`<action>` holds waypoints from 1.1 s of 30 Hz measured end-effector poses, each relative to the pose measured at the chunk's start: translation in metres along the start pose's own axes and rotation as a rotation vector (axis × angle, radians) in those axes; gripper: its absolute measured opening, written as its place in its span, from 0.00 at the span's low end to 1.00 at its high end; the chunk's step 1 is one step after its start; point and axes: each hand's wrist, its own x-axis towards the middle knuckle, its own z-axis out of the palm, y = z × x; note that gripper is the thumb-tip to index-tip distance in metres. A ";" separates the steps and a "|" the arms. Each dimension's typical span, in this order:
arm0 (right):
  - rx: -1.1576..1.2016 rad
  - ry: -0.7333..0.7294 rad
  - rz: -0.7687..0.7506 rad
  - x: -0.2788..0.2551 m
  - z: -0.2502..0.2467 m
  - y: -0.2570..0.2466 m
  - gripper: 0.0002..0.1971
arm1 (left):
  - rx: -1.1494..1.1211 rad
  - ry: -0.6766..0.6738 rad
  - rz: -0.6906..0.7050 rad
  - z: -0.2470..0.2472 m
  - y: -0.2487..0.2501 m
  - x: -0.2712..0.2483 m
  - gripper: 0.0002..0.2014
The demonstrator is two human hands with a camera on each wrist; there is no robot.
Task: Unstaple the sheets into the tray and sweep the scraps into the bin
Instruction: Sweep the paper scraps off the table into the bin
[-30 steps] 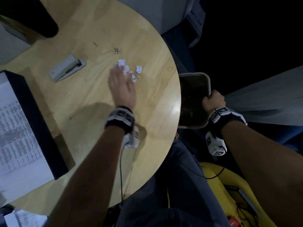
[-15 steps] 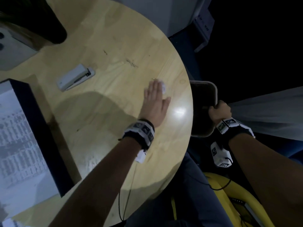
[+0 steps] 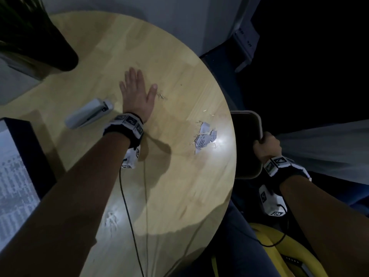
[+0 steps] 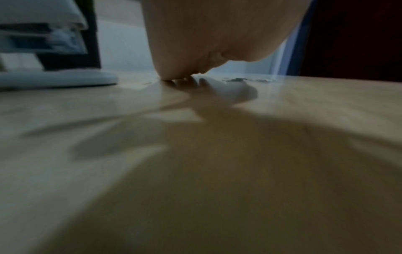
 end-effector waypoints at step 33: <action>0.009 -0.034 -0.003 0.020 0.003 0.002 0.13 | 0.115 -0.427 0.551 0.045 0.121 -0.075 0.34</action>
